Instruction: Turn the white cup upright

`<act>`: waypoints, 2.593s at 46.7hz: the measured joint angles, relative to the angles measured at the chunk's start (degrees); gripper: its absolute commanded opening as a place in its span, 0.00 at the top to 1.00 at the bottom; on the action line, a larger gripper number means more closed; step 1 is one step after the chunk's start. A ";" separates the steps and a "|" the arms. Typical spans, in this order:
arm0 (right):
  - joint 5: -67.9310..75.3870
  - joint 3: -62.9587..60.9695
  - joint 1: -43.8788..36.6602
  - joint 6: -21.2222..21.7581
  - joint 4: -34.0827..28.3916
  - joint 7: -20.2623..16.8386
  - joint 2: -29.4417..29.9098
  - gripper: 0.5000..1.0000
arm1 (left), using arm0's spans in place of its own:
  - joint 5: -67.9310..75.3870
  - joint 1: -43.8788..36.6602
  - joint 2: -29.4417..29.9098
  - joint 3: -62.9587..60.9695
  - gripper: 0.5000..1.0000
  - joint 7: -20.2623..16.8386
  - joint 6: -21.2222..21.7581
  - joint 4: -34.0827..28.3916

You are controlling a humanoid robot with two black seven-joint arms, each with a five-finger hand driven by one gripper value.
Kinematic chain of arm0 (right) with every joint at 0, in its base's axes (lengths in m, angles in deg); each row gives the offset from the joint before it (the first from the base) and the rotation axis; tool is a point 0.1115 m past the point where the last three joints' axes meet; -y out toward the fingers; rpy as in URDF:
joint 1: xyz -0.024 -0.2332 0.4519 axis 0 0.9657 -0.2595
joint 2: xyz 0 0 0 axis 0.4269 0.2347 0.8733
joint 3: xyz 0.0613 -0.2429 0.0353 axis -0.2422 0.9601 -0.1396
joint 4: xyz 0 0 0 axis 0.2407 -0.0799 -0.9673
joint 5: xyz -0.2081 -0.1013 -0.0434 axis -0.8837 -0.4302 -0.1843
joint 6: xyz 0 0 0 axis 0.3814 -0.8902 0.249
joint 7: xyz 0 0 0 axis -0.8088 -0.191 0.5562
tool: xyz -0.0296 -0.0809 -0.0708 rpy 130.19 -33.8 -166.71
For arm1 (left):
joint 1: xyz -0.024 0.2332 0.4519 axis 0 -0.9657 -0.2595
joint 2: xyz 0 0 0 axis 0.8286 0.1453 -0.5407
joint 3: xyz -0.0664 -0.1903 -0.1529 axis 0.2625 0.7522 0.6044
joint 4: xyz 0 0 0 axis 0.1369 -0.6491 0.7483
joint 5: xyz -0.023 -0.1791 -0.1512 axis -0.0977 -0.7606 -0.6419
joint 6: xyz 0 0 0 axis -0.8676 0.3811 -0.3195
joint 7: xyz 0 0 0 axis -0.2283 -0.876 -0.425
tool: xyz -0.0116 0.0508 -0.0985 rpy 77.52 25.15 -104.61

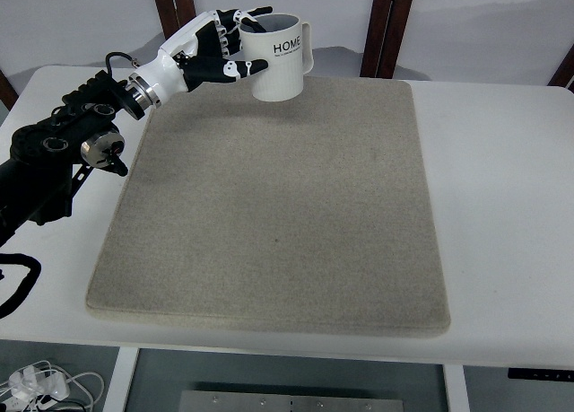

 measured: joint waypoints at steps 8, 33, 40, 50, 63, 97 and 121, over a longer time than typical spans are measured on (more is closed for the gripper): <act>0.00 0.01 0.00 0.00 0.03 -0.01 0.00 0.10 | 0.88 -0.41 -0.01 -0.55 1.00 0.00 0.30 -1.03; 0.00 0.02 0.01 0.00 0.00 -0.01 0.00 0.10 | 2.41 -0.77 -1.51 -8.19 0.85 0.00 9.21 -1.02; 0.00 0.02 0.00 0.00 0.00 0.00 0.00 0.10 | 2.51 -2.00 -2.03 -8.23 0.64 0.00 12.09 -1.02; 0.00 0.01 0.00 0.00 0.02 0.00 0.00 0.10 | 2.52 -3.64 -2.47 -8.25 0.38 0.00 14.79 -1.03; 0.00 0.01 0.00 0.00 0.02 0.00 0.00 0.10 | 2.30 -4.82 -2.47 -7.80 0.16 0.01 15.09 -1.09; 0.00 0.02 0.00 0.00 0.03 0.00 0.00 0.10 | 1.66 -4.93 -1.79 -4.72 0.01 0.01 14.91 0.81; 0.00 0.00 0.00 0.00 0.00 0.00 0.00 0.10 | 1.02 -2.56 2.61 1.90 0.01 0.01 13.68 4.07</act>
